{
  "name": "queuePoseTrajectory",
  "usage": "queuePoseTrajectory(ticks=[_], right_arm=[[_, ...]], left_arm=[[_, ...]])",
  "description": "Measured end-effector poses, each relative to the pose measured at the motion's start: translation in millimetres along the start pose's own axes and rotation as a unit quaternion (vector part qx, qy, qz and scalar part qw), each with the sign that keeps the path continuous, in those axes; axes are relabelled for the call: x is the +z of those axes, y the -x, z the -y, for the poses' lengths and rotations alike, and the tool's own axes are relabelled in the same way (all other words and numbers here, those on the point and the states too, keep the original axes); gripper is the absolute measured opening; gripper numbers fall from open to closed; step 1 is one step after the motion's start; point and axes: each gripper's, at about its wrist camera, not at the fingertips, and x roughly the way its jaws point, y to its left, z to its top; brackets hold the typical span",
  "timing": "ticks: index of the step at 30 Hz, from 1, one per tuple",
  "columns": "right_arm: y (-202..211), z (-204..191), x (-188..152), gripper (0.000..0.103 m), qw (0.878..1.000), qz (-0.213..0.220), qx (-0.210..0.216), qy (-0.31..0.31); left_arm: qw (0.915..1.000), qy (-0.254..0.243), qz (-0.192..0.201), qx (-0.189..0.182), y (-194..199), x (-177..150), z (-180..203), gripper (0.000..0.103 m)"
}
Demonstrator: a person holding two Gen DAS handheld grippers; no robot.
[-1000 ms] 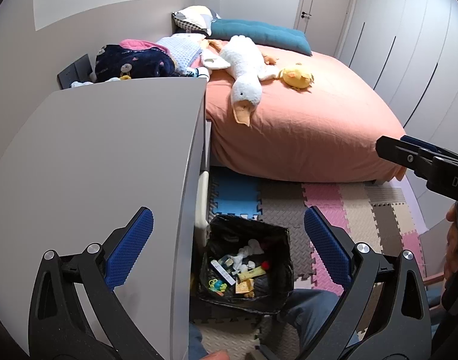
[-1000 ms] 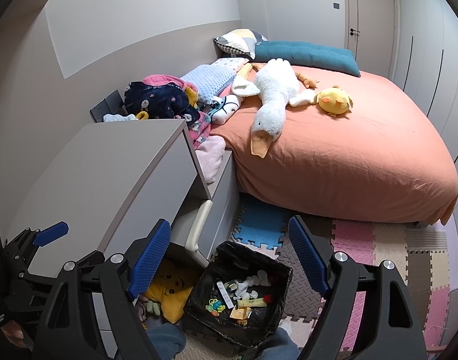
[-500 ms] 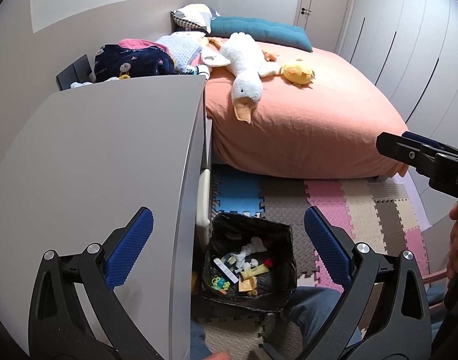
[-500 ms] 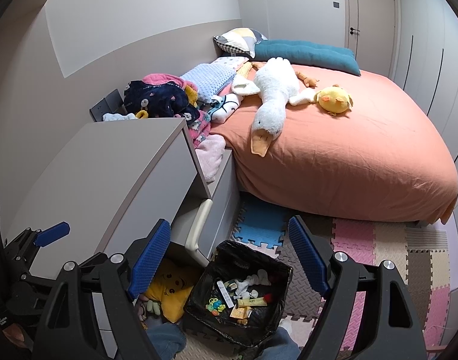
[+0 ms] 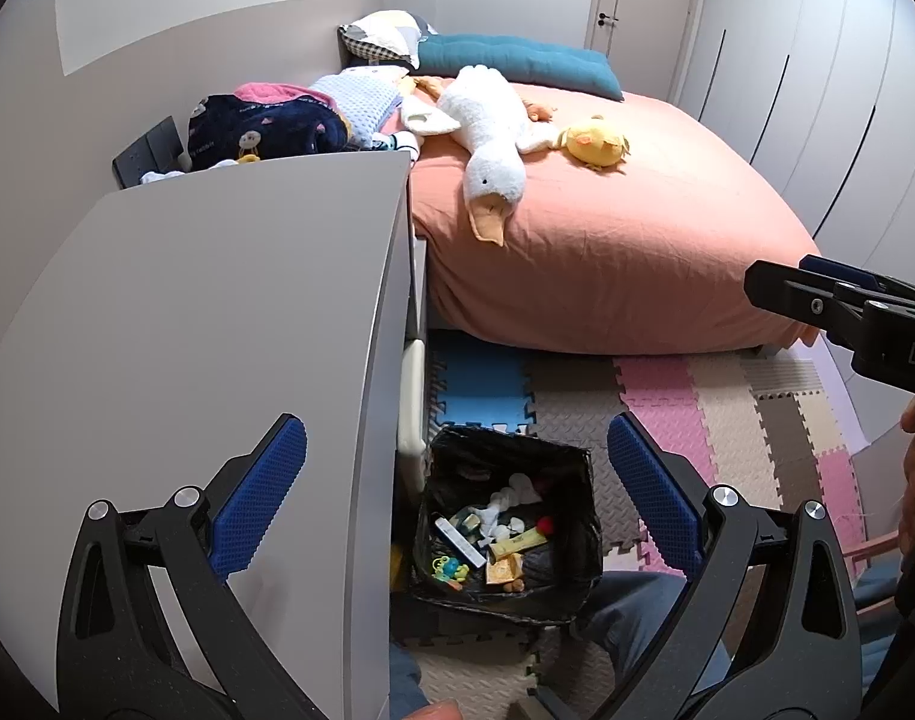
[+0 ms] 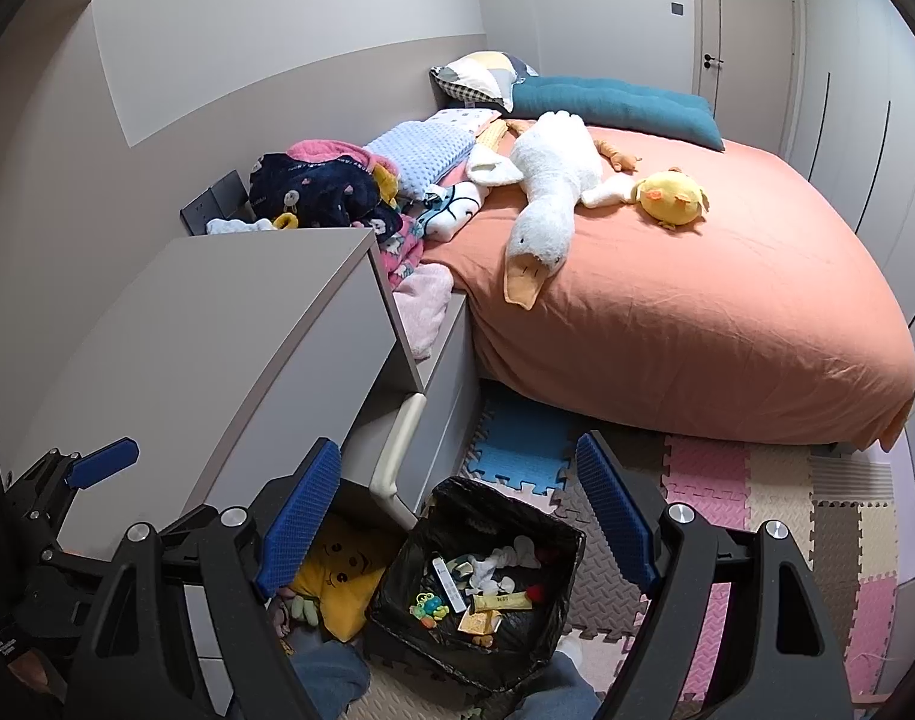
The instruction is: Collect trash
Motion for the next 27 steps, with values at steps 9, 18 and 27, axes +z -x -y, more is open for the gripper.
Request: queuePoseTrajectory(ticks=[9,18,27], right_arm=[[0.1,-0.7,1.3,0.081,1.0,0.0,0.0,0.0],[-1.2,-3.6,-0.2,0.081,1.0,-0.002,0.0,0.001],[-3.6,-3.9,-2.1,0.081,1.0,-0.004,0.001,0.0]], left_arm=[[1.0,-0.005,0.006,-0.006,2.2,-0.9,-0.3,0.097],[0.9997,-0.022,0.011,-0.009,3.8,-2.3,8.1,0.097],[0.9998,-0.017,0.012,-0.003,2.5,-1.3,8.4,0.097]])
